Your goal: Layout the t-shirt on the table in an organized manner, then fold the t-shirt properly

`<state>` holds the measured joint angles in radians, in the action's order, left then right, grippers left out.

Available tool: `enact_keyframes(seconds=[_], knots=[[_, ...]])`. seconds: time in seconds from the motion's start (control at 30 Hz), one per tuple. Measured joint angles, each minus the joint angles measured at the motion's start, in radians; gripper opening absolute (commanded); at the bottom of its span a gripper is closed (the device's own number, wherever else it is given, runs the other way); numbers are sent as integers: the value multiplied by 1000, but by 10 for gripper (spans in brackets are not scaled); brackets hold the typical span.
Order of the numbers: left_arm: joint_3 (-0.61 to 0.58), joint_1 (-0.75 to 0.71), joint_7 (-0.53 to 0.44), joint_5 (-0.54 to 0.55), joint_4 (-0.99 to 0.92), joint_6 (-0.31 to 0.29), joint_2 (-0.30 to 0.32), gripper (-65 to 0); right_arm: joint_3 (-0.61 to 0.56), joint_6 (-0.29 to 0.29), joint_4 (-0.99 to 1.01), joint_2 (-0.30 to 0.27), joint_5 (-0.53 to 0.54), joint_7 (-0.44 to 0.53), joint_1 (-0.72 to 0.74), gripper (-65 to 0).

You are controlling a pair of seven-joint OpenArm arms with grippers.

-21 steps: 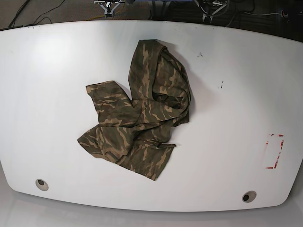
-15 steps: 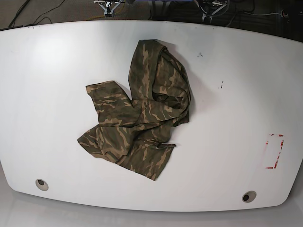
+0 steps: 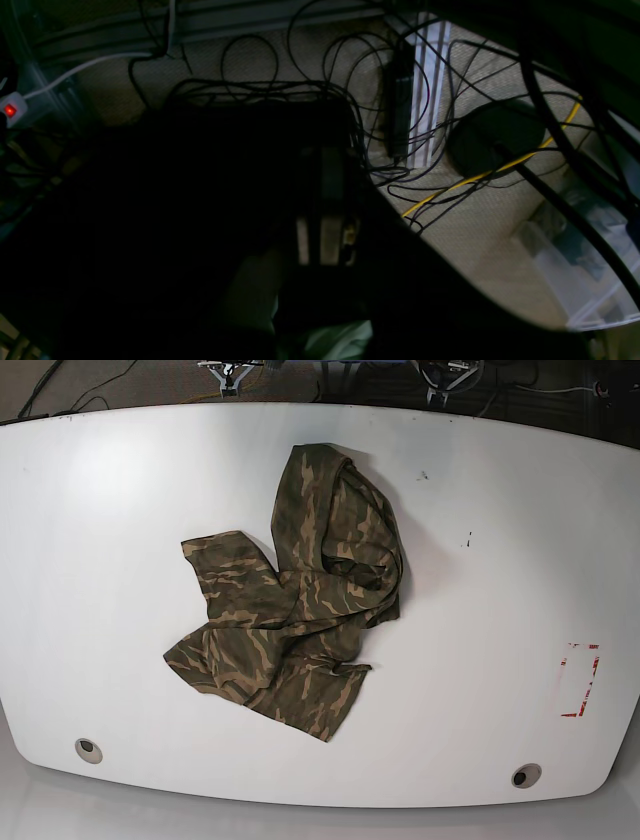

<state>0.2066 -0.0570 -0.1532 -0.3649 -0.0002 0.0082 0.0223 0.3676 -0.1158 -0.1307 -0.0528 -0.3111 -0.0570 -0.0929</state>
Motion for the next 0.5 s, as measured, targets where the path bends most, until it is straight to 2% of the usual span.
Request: enact_keyframes(seconds=[0.5], knots=[[-3, -26, -5, 5, 1, 0, 1, -642, 0, 0, -20, -12, 0, -4, -25, -617]])
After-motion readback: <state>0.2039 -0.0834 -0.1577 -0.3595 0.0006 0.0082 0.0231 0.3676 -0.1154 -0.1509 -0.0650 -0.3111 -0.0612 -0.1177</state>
